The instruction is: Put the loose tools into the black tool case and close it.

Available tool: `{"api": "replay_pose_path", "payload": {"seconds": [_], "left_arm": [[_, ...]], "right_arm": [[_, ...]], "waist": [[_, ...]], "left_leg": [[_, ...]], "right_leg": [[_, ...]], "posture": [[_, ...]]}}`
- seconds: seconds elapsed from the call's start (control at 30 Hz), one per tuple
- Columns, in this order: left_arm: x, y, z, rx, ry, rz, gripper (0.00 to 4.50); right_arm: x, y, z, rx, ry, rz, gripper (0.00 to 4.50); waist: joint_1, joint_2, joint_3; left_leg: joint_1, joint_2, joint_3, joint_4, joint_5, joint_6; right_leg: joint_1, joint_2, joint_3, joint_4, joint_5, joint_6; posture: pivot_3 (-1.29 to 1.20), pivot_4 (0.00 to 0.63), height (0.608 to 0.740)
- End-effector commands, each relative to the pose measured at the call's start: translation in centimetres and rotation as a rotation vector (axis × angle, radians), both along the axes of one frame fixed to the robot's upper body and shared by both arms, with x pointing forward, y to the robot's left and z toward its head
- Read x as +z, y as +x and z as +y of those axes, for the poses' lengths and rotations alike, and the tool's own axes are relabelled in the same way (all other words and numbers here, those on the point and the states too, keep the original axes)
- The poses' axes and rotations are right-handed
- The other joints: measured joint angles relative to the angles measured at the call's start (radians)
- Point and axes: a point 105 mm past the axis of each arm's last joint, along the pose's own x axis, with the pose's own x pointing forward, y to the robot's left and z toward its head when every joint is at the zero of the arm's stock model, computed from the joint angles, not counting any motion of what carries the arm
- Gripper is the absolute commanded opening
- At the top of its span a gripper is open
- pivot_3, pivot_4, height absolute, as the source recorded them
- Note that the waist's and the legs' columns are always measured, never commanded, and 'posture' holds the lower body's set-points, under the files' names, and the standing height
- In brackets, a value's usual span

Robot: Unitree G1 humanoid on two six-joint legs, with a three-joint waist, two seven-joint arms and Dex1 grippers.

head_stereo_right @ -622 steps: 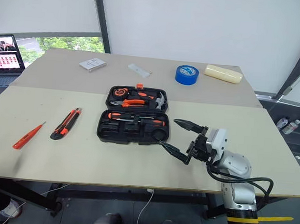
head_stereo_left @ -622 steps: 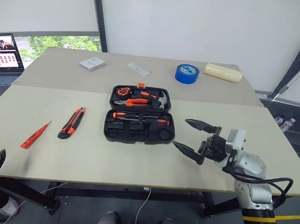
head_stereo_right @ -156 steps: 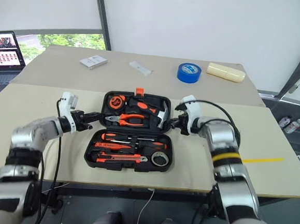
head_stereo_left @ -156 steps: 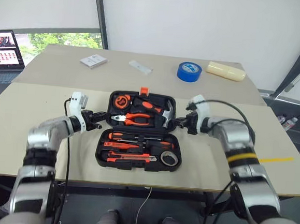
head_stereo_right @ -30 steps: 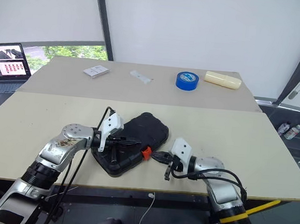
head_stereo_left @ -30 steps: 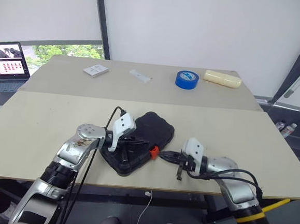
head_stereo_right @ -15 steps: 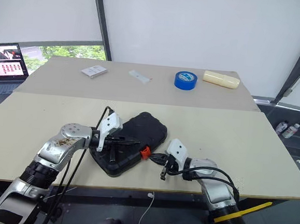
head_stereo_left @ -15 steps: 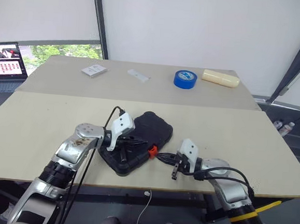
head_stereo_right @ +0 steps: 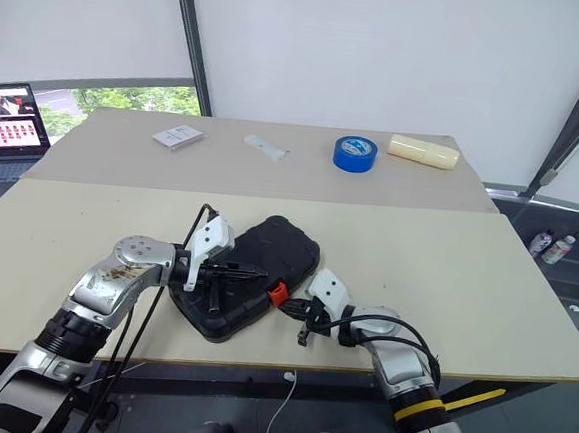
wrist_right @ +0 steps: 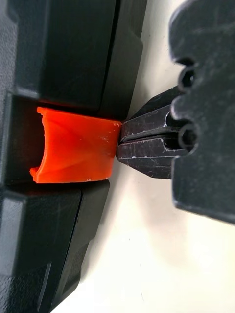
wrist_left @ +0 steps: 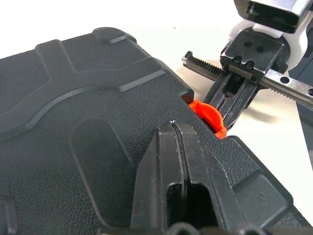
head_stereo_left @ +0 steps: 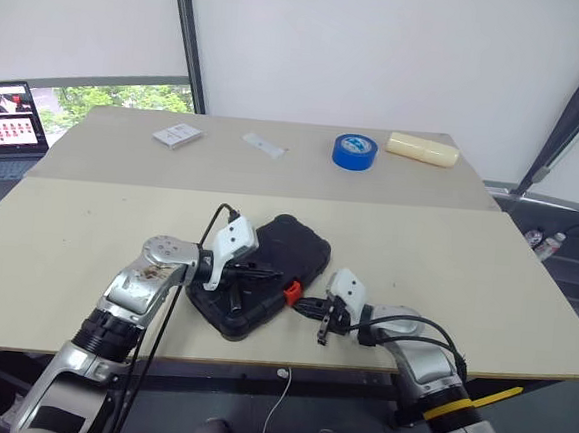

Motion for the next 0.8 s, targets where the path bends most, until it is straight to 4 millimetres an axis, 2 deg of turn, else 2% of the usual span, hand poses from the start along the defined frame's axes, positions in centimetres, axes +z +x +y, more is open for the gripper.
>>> {"api": "replay_pose_path", "payload": {"seconds": [0.03, 0.1, 0.23, 0.4, 0.8], "left_arm": [[-5.4, -1.2, 1.6, 0.058, 0.136, 0.191, 0.02], [-5.5, -1.2, 1.6, 0.059, 0.136, 0.192, 0.02], [-5.5, -1.2, 1.6, 0.062, 0.131, 0.189, 0.02], [-5.5, -1.2, 1.6, 0.063, 0.129, 0.189, 0.02], [-5.5, -1.1, 1.5, 0.063, 0.132, 0.190, 0.02]], "right_arm": [[4.8, 0.7, 1.2, 0.044, 0.033, -0.134, 0.00], [4.5, 0.5, 0.8, 0.045, 0.001, -0.112, 0.00], [2.7, -1.3, -1.3, 0.052, -0.091, -0.016, 0.00], [2.6, -2.0, -2.2, 0.038, -0.098, -0.027, 0.00], [3.6, -1.5, 0.2, 0.044, -0.026, -0.048, 0.00]], "waist": [[-0.002, 0.000, 0.000], [-0.001, 0.000, 0.001], [0.003, 0.000, 0.001], [0.005, 0.000, 0.000], [0.005, 0.000, 0.000]], "left_leg": [[0.000, 0.000, 0.000, 0.000, 0.000, 0.000], [0.000, 0.000, 0.000, 0.000, 0.000, 0.000], [0.000, 0.000, 0.000, -0.001, 0.000, 0.000], [0.000, 0.001, 0.000, -0.004, 0.000, 0.000], [0.000, 0.001, 0.000, -0.005, 0.000, 0.000]], "right_leg": [[0.000, 0.000, 0.000, 0.000, 0.000, 0.000], [0.000, 0.000, 0.000, 0.000, 0.000, 0.000], [-0.001, 0.000, 0.000, -0.001, 0.000, -0.001], [0.001, 0.000, -0.002, -0.009, -0.001, -0.001], [0.002, 0.000, -0.001, -0.010, -0.001, -0.001]], "posture": [[0.00, 0.150, 0.740], [0.00, 0.150, 0.740], [0.00, 0.150, 0.740], [0.00, 0.150, 0.740], [0.00, 0.150, 0.740]]}}
